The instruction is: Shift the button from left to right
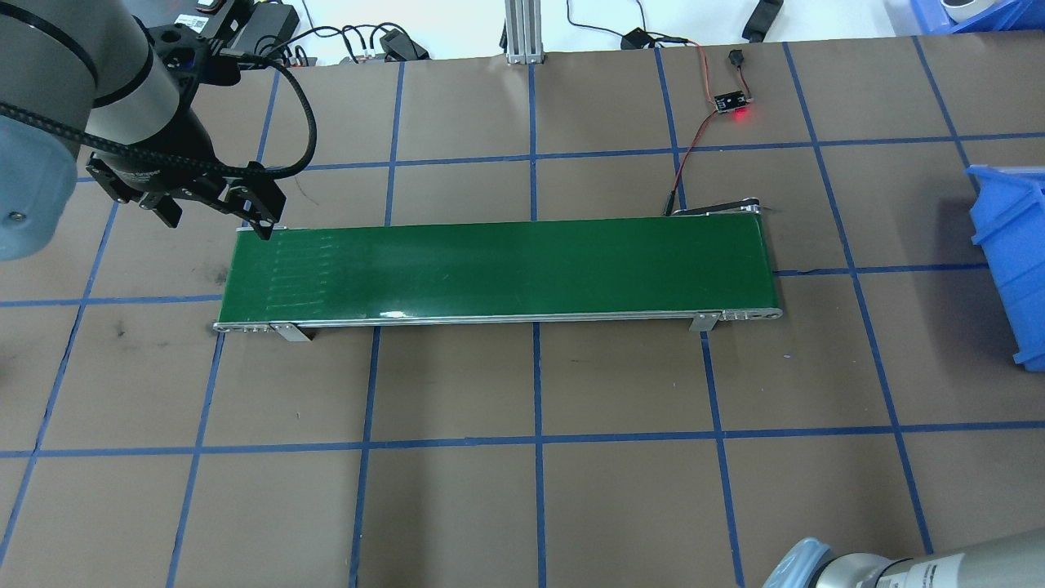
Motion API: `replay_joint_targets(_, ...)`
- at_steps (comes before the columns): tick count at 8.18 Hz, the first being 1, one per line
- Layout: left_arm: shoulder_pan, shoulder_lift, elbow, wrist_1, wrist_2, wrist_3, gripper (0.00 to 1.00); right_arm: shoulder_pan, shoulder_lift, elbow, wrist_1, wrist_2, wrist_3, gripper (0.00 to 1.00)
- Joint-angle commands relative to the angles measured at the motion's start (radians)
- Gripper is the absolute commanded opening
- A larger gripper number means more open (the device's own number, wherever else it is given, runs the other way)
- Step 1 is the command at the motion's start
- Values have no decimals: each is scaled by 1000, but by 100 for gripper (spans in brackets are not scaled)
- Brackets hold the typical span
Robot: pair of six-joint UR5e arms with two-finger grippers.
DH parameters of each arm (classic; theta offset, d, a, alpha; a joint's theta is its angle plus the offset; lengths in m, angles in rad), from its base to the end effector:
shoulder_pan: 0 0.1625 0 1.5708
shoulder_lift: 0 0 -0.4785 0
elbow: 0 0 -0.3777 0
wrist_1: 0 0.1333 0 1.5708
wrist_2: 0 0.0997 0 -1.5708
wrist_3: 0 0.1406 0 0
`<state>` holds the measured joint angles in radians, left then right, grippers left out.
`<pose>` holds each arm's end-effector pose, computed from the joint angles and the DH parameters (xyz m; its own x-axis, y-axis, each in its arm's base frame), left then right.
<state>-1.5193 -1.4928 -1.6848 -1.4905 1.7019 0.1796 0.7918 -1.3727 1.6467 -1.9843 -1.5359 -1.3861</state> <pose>-0.0918 -0.4513 0.4911 -0.9831 0.1223 -0.1364 0.1262 0.9918 -0.0202 -0.3064 -0.5070 0.4042 -0.8151 -0.5644 0.1303 -0.5747 0.8162 -0.0595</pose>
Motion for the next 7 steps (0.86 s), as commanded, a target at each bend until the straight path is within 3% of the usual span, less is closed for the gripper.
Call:
replay_joint_targets(1, -9, 13, 5, -13, -42, 3, 100, -89, 128, 1, -114, 8, -279, 0)
replay_joint_targets(3, -13, 14, 7, -16, -39, 8, 100, -111, 226, 7, -170, -22, -510, 0)
replay_joint_targets(4, -16, 16, 4, -19, -39, 9, 100, -111, 239, 7, -188, -20, -566, 13)
replay_joint_targets(6, -15, 17, -1, -19, -2, 11, 100, -111, 250, 18, -189, -23, -568, 50)
replay_joint_targets(7, -15, 25, 7, -22, -4, 11, 100, -111, 250, 18, -189, -27, -570, 86)
